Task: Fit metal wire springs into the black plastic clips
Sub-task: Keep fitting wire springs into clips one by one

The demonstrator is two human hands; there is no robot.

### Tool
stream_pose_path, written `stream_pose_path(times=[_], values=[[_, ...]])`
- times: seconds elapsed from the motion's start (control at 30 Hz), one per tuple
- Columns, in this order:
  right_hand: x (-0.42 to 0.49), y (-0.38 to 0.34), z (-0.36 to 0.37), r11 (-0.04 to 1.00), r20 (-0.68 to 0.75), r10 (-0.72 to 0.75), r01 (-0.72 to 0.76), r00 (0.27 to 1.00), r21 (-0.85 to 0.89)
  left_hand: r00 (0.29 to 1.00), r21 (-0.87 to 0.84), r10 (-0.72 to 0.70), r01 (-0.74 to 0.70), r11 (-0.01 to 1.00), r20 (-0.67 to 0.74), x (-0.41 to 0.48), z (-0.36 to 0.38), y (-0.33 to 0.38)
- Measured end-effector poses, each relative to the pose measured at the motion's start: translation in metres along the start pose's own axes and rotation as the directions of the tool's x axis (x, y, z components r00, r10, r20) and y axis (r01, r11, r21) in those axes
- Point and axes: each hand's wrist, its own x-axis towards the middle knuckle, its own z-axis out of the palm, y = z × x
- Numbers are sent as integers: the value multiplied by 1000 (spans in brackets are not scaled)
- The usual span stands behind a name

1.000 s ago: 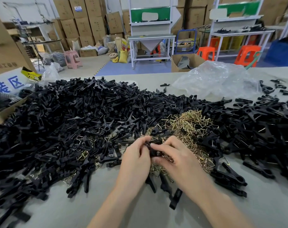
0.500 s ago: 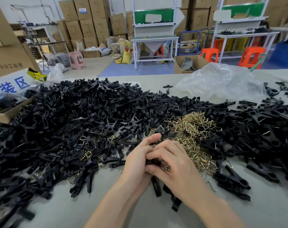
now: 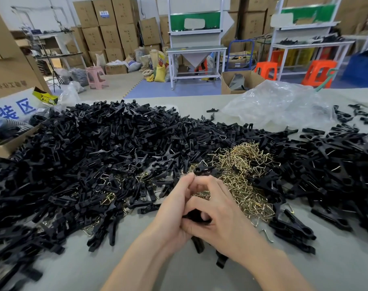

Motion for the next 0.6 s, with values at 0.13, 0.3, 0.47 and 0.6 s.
stream_pose_path(times=[0.13, 0.3, 0.47, 0.6], values=[[0, -1, -1, 999, 27, 37, -37, 999, 10, 998, 26, -8, 9, 1000, -61, 1, 4, 0], [-1, 1, 0, 999, 45, 47, -48, 998, 22, 993, -1, 4, -5, 1000, -114, 1, 6, -1], [0, 2, 2, 999, 30, 37, -37, 999, 8, 992, 21, 15, -13, 1000, -128, 1, 7, -1], [0, 6, 4, 998, -21, -43, 42, 999, -48, 998, -8, 4, -4, 1000, -60, -1, 6, 2]])
